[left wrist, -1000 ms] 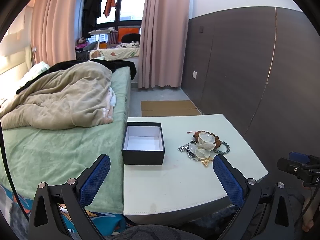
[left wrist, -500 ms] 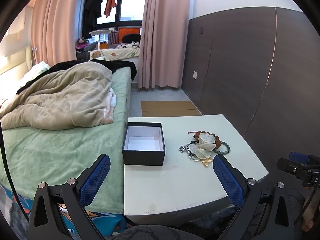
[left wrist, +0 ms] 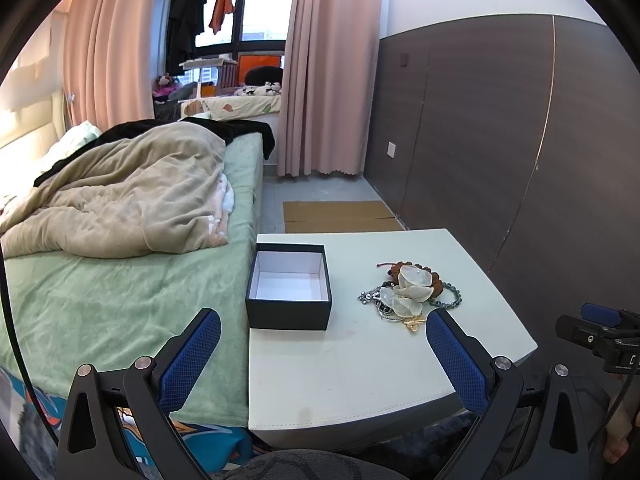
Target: Organize jewelry
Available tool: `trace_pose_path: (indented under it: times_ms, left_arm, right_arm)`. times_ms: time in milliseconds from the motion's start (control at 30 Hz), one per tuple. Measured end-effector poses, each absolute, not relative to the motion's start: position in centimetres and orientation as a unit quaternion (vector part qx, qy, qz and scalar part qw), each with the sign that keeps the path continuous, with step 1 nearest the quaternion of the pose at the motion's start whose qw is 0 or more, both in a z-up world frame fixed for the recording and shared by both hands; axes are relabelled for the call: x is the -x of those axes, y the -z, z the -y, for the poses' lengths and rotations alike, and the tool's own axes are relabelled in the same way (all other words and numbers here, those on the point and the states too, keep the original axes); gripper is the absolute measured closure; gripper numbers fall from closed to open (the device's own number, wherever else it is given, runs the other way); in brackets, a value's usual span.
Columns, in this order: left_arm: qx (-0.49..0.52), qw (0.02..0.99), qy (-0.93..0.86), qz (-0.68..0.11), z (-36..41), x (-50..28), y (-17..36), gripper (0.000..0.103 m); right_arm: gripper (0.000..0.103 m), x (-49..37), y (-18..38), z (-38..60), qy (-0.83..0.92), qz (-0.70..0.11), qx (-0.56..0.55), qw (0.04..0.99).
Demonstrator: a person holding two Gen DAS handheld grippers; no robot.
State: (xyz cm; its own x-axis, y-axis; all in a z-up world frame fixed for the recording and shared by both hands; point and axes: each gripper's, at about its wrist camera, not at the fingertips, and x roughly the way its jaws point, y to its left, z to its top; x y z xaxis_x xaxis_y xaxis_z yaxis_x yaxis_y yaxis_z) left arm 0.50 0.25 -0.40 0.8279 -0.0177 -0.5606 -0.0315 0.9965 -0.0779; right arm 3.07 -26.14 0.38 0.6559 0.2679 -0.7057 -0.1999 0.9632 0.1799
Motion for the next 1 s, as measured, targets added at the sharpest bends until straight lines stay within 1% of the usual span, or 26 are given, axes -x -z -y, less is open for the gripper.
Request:
trace_pose_path:
  times_ms: [433,800,1000]
  left_arm:
    - [0.042,0.956,-0.008,-0.291,-0.4,-0.3,0.5,0.001]
    - [0.001,0.955,-0.037,-0.293,-0.4,-0.6,0.2,0.001]
    - [-0.012,0.954,-0.020,-0.298,-0.3,-1.9,-1.0,0.001]
  right_arm:
    - [0.001,-2.6,-0.5,25.8,-0.124,-0.382,-0.030,0.915]
    - [0.001,-3.4,-0.1,25.7,-0.109,-0.402,-0.028,0.909]
    - [0.001,-4.8,-0.8,26.4,-0.109,-0.394,-0.043,0.912]
